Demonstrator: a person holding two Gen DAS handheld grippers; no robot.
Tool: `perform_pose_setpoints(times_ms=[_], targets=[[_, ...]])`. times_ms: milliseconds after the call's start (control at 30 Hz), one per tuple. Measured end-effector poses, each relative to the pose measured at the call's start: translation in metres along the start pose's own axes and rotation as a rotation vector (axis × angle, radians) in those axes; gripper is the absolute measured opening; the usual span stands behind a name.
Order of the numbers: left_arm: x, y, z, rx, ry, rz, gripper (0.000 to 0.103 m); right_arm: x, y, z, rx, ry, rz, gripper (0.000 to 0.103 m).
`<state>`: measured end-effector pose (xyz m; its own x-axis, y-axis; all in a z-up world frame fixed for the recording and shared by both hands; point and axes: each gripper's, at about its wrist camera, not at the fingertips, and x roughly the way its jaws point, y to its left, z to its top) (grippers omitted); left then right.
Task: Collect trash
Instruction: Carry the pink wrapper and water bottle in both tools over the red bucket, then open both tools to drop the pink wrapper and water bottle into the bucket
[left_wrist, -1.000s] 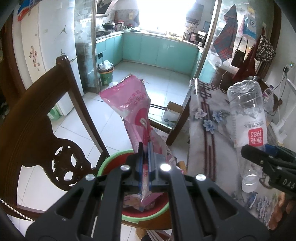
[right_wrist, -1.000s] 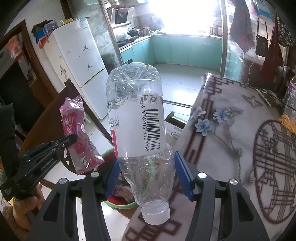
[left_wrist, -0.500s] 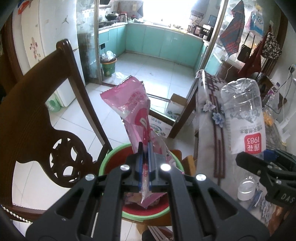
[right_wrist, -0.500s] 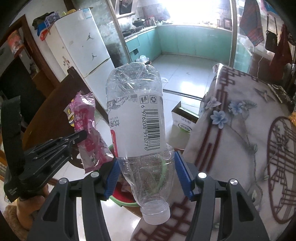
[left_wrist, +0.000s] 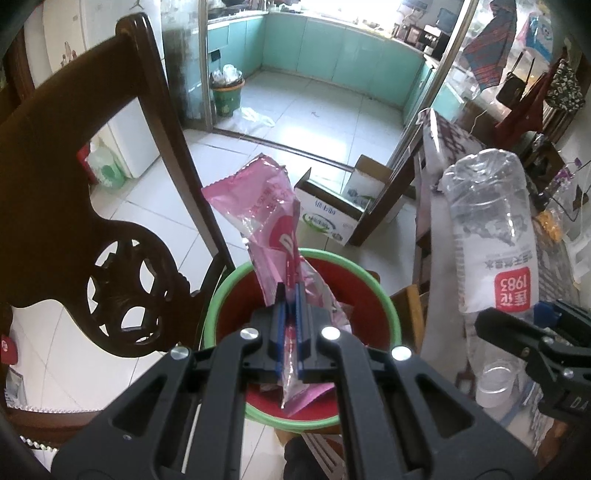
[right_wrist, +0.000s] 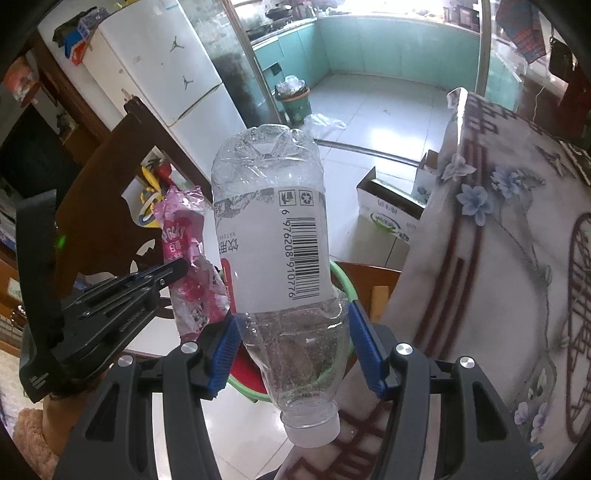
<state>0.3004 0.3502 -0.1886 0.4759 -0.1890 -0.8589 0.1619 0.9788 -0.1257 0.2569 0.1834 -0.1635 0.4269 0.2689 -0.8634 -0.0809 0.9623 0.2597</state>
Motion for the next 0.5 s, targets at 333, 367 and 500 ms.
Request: perform_pose_setpoints(times_ms=[333,367,500], targets=[[0.016,0.008,0.001,-0.016,0.043,0.015,0.006,0.023,0.004,0.007,-0.019,0.037,0.009,0.056],[0.016,0.009,0.002,-0.021,0.043,0.017,0.01,0.024,0.004,0.008,-0.019,0.04,0.014,0.056],[0.011,0.017,0.005,-0.072,0.009,0.034,0.072,0.027,0.005,0.01,-0.019,0.04,0.025,0.064]])
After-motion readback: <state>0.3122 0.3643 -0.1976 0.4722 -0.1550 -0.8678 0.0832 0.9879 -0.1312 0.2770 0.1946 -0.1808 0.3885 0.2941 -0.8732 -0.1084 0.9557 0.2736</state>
